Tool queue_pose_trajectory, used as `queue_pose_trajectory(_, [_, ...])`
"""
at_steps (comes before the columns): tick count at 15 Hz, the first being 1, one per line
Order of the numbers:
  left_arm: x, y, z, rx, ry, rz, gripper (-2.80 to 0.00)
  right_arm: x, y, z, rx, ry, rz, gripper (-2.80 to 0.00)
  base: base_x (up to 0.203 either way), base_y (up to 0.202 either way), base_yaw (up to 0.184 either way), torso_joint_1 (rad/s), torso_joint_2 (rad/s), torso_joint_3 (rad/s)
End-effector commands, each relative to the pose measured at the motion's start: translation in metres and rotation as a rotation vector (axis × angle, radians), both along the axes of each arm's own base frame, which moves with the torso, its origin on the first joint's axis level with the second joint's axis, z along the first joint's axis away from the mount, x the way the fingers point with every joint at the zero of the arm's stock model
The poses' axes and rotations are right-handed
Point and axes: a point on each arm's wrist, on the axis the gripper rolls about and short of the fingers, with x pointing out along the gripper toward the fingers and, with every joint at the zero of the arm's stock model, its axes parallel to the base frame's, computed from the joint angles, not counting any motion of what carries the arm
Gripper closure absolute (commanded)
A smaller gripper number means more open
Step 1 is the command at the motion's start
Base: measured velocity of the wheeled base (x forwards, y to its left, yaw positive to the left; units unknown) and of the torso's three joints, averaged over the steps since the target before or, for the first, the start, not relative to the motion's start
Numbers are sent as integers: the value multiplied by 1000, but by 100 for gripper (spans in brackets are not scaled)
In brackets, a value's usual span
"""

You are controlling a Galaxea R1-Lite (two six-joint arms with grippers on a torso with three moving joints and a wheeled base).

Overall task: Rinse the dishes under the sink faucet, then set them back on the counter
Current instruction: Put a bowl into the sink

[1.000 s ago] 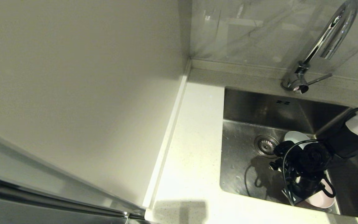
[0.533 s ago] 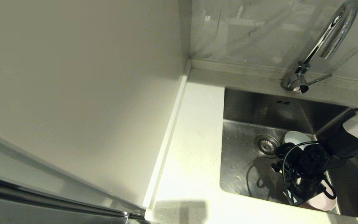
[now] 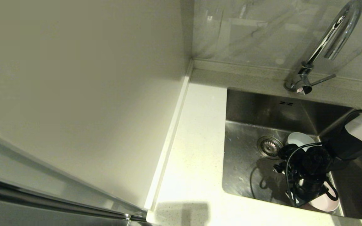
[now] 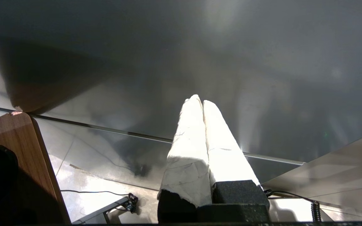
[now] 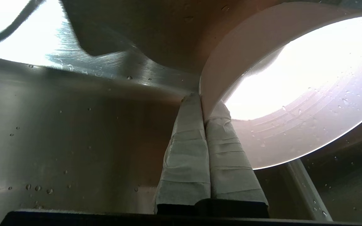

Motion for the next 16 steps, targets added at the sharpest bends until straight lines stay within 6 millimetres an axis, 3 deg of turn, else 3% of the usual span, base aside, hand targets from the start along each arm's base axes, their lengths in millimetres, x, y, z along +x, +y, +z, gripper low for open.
queue_pose_trajectory(1, [0,0,-1,-1,3,-1,0,-1,0,-1,-3,8,1,0,0,0,0,0,0,0])
queue_pose_trajectory(16, [0,0,-1,-1,3,1,0,-3,0,-1,-6,14,-2,0,0,0,0,0,0,0])
